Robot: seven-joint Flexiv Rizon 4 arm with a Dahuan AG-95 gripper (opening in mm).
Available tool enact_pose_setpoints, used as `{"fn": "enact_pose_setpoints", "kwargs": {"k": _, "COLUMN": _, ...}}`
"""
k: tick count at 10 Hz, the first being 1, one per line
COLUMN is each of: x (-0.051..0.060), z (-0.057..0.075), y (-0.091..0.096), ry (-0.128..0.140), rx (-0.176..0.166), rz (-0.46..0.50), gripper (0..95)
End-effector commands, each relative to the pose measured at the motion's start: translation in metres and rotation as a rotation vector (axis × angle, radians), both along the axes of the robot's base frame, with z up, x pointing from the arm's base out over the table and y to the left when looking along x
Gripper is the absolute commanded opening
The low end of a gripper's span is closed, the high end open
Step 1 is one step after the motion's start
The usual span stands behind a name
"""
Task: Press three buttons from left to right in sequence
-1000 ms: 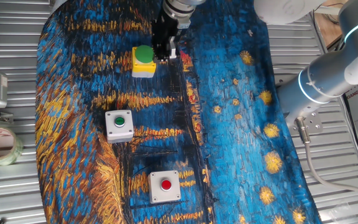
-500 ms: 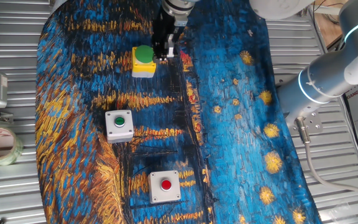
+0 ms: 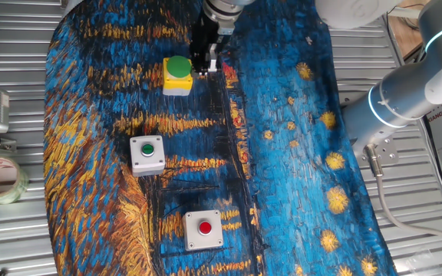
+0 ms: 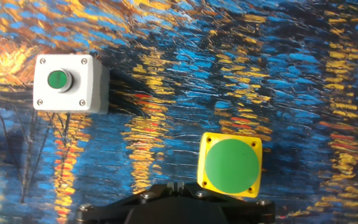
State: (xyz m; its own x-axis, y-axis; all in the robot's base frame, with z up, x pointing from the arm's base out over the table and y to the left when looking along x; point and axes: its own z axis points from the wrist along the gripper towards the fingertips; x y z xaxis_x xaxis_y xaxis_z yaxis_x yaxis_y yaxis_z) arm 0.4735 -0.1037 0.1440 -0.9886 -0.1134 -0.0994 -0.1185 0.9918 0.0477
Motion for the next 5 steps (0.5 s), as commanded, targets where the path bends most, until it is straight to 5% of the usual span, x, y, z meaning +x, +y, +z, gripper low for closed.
{"fn": "enact_pose_setpoints", "kwargs": {"k": 1, "x": 0.0016, "z": 0.0005, "y": -0.0002, "ry": -0.001, "rx": 0.004, "rz": 0.008, "gripper": 0.0}}
{"fn": "enact_pose_setpoints", "kwargs": {"k": 5, "x": 0.0010, "z": 0.0011, "y": -0.0002, "ry": 0.000, "rx": 0.008, "rz": 0.004, "gripper": 0.0}}
